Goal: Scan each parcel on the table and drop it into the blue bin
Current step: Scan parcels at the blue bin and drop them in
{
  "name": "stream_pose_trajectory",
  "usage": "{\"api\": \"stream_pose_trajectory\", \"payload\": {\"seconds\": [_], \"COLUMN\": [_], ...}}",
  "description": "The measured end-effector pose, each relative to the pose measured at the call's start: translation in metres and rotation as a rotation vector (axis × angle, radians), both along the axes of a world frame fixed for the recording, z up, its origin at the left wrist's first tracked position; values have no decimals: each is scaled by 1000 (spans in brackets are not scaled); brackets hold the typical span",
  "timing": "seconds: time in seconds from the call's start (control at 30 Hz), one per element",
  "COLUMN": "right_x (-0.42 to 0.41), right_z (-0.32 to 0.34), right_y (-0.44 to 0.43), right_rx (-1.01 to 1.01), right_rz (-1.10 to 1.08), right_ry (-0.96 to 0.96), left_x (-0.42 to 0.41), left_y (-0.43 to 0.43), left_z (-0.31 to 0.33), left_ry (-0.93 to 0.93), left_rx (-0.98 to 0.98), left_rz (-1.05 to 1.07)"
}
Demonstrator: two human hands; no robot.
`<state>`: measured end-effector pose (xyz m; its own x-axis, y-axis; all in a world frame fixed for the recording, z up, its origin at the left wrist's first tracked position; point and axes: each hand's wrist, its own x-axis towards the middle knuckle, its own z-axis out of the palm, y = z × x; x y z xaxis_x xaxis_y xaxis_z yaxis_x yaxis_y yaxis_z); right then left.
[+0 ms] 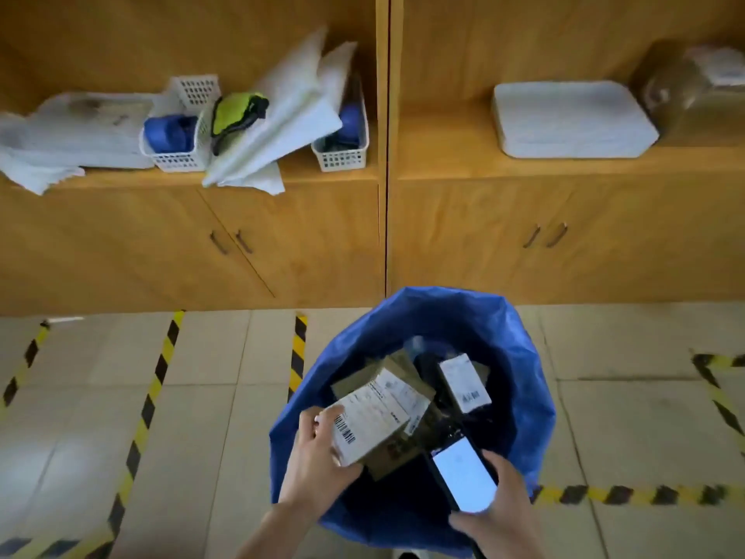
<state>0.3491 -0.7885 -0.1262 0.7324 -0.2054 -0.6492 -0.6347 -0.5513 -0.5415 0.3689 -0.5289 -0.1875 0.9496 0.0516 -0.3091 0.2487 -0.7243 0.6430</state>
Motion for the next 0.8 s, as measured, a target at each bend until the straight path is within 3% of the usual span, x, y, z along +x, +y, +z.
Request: {"api": "stream_pose_trajectory", "payload": {"seconds": [0.13, 0.47, 0.63, 0.8], "right_x": [33, 72, 73, 71], "right_z": [-61, -182, -198, -179], "right_y": [-5, -18, -12, 4], "right_rx": [-14, -53, -35, -35], "right_rz": [-73, -162, -182, -127], "right_ry": [-44, 62, 71, 53], "left_x": [35, 88, 86, 73], "left_y": [-37, -88, -88, -65], "left_z": [-63, -195, -212, -188], "left_ry": [60, 64, 183, 221], "left_rx": [13, 50, 28, 62], "left_rz": [81, 184, 133, 89]}}
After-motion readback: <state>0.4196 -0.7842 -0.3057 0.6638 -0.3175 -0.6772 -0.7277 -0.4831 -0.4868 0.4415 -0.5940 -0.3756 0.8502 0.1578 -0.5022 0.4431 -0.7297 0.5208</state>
